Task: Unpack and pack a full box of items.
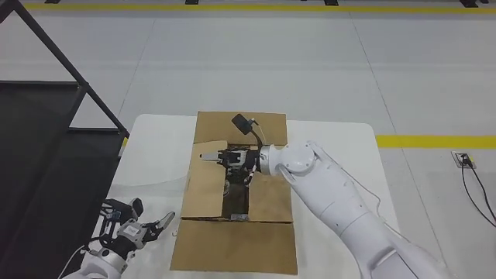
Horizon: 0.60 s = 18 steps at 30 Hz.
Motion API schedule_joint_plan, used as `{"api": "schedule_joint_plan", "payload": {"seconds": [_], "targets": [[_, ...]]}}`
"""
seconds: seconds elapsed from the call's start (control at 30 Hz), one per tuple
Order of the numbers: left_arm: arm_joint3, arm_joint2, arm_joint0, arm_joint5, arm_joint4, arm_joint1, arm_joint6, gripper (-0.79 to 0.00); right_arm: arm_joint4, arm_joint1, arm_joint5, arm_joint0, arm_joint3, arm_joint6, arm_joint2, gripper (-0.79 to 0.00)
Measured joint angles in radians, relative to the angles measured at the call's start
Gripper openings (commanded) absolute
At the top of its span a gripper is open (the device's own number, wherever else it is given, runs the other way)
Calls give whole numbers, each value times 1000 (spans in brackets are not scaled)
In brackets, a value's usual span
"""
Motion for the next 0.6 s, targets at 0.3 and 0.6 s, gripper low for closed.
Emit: {"api": "schedule_joint_plan", "payload": {"seconds": [0.3, 0.6], "targets": [[-81, -61, 93, -76, 34, 3, 101, 0, 12, -12, -65, -5, -56, -22, 18, 0], [-164, -51, 127, -67, 99, 0, 140, 0, 35, -36, -103, 4, -76, -25, 16, 0]]}}
